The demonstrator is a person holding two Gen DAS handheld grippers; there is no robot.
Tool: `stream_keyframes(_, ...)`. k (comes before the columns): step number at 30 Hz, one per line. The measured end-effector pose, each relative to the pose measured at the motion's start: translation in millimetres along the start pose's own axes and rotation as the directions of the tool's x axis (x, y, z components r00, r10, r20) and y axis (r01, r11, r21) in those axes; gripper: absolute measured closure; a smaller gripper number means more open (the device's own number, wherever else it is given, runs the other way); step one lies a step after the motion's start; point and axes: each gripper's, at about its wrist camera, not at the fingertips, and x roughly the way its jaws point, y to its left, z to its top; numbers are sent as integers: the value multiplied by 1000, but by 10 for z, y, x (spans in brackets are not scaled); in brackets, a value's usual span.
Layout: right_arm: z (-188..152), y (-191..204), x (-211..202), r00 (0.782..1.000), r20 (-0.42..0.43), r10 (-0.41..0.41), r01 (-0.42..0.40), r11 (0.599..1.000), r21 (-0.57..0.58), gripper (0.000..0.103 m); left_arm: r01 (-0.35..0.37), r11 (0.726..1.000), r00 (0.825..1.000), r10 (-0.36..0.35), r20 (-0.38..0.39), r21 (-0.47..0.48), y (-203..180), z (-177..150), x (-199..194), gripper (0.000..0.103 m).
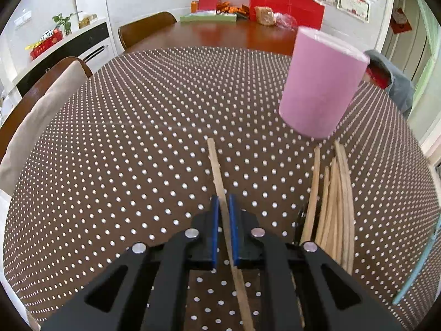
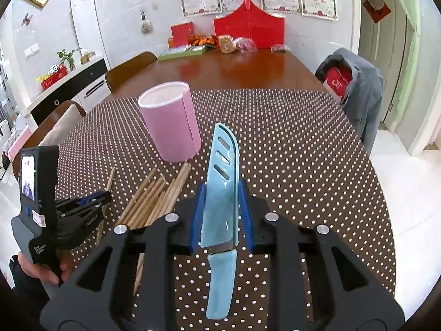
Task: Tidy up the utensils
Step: 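Lift the knife with the right tool while the left tool grasps one wooden chopstick, then lower the knife into the pink cup with the right tool while the left drops its chopstick in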
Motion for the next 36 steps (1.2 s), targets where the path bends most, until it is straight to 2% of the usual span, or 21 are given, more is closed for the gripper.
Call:
stream_keyframes(5,120,39,-139,999,48,-4,5,1000,-8,79,12,1000,992,-10,126,-21,126,117,-293,97)
stream_keyframes(9,221,81,-239,997,82,-9,10,1000,-16,79,5,1000,975,1,221,-25,173,253,-559,97)
stream_keyframes(21,598,225,-501,984,179,9,-2,999,-44,79,23,1000,922,-16,388,-14,109,445,-1236,97)
stream_keyframes(27,894,289,-594,973,231,30,-21,999,-43,79,34,999,875,-27,484,-6,-2,689,-1543,97)
stream_keyframes(32,1196,403,-610,960,278,42,-31,999,-44,79,73,997,815,-61,576,3,-118,968,-1820,97)
stream_keyframes(36,1409,473,-548,953,299,56,-48,998,-34,79,114,993,776,-96,623,10,-230,1210,-1921,97)
